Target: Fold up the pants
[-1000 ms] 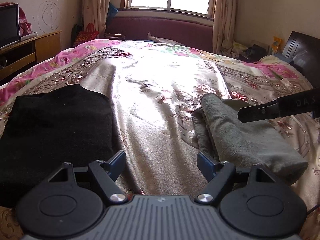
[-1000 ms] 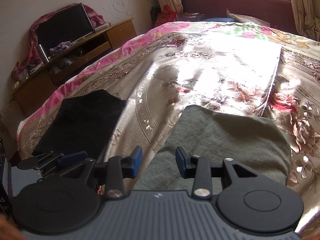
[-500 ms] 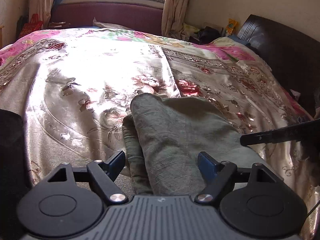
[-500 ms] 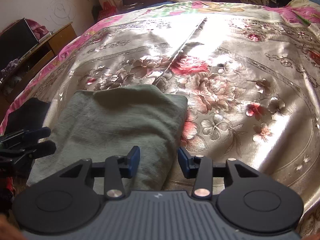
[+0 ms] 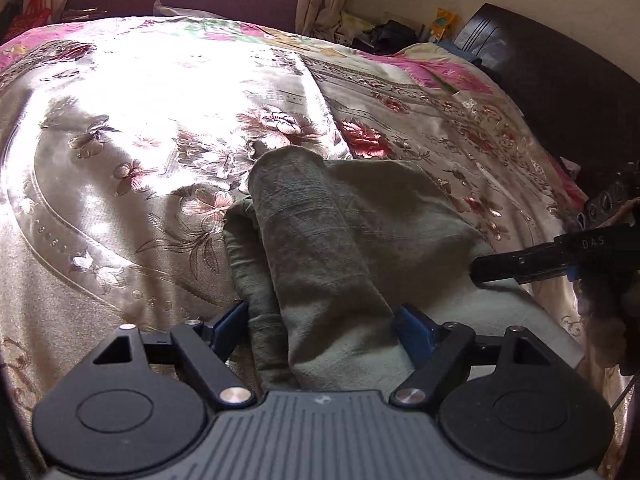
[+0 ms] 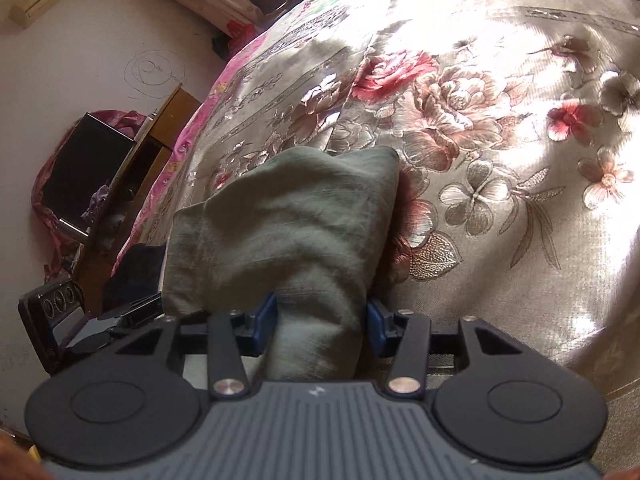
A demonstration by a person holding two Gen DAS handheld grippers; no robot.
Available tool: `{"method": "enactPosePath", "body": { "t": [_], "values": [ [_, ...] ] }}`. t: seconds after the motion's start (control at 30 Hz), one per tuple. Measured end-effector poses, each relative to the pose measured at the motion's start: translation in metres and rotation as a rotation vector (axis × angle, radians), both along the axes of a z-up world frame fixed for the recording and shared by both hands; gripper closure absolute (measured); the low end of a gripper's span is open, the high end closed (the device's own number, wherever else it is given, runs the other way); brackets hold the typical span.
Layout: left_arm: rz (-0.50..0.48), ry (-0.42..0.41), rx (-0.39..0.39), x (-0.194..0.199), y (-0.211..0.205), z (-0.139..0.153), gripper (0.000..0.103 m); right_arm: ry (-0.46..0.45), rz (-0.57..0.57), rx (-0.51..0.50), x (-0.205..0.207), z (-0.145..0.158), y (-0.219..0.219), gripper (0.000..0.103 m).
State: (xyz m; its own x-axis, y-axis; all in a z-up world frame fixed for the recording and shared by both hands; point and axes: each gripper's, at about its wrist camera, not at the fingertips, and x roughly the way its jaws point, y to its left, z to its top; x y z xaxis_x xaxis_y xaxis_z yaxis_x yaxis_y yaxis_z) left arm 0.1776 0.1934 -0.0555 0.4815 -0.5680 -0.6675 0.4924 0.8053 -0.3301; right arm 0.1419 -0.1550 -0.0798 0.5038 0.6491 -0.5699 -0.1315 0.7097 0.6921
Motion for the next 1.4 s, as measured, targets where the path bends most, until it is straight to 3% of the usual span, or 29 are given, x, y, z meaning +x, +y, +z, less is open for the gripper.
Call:
{"method": "enactPosePath", "body": {
  "t": [0.1,0.2,0.4,0.57,0.73,0.8,0.9,0.97,1.03,1.27,1.4],
  "values": [
    [0.009,-0.004,-0.007,0.007,-0.008,-0.007,0.009,0.005,0.013,0.040,0.010,-0.011,0.011,0.054],
    [0.041,-0.003,-0.019,0.009,-0.009,-0.008,0.012,-0.020,0.020,0.002,0.016,-0.010,0.027,0.056],
    [0.043,-0.029,-0.026,-0.005,-0.012,0.002,0.039,-0.045,0.024,-0.015,0.008,0.007,0.026,0.083],
    [0.019,-0.038,-0.066,-0.011,-0.018,0.017,0.049,-0.060,0.010,0.008,-0.008,0.029,0.009,0.088],
    [-0.013,-0.039,-0.034,-0.008,-0.025,0.013,0.047,-0.059,-0.011,-0.014,-0.017,0.036,-0.008,0.088],
    [-0.005,-0.021,-0.014,-0.002,-0.027,0.004,0.037,-0.014,-0.019,-0.013,-0.013,0.024,-0.008,0.084],
    [-0.008,0.009,-0.036,0.004,-0.021,-0.003,0.033,0.015,-0.017,-0.029,-0.007,0.007,-0.006,0.082],
    [-0.013,0.025,-0.046,0.004,-0.017,-0.003,0.028,0.029,-0.019,0.014,-0.005,-0.002,-0.008,0.076],
    [-0.026,0.019,-0.038,0.001,-0.015,-0.004,0.025,0.050,-0.008,0.042,-0.004,-0.009,-0.009,0.069],
    [-0.012,0.000,-0.021,-0.002,-0.021,-0.005,0.013,0.035,-0.011,0.086,-0.010,-0.015,-0.015,0.065],
    [0.003,-0.043,0.028,-0.009,-0.031,-0.003,0.014,0.026,-0.009,0.068,-0.007,-0.014,-0.004,0.065]
  ]
}}
